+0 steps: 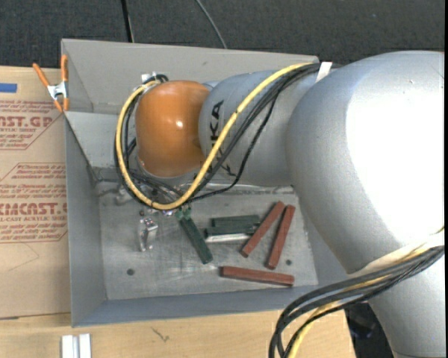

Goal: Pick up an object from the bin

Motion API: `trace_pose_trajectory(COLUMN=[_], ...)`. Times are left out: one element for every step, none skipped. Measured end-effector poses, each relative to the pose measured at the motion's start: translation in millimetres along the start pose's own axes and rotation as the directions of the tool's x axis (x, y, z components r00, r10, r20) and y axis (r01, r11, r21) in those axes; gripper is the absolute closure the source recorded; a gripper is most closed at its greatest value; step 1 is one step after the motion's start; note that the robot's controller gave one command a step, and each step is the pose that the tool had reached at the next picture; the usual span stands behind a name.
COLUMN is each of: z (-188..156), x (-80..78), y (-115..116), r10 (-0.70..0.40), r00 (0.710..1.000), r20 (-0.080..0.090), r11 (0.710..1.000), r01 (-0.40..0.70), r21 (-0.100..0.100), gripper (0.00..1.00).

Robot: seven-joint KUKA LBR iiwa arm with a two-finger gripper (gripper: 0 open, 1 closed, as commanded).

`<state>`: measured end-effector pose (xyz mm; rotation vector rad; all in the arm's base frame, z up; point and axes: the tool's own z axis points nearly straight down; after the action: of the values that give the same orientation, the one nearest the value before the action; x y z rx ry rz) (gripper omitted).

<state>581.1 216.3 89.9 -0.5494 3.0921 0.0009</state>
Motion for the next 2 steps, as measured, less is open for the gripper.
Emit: trace_pose_trajectory(z=[1.7,3.3], x=[19.2,16.0], y=[-23.2,-32.8], r10=[0.187,0.14], r00=[0.982,0.99], r20=[0.0,0.001], r11=[0.982,0.99], r01=[-0.187,-0.14], r21=[-0.002,0.001], gripper=[0.0,0.0])
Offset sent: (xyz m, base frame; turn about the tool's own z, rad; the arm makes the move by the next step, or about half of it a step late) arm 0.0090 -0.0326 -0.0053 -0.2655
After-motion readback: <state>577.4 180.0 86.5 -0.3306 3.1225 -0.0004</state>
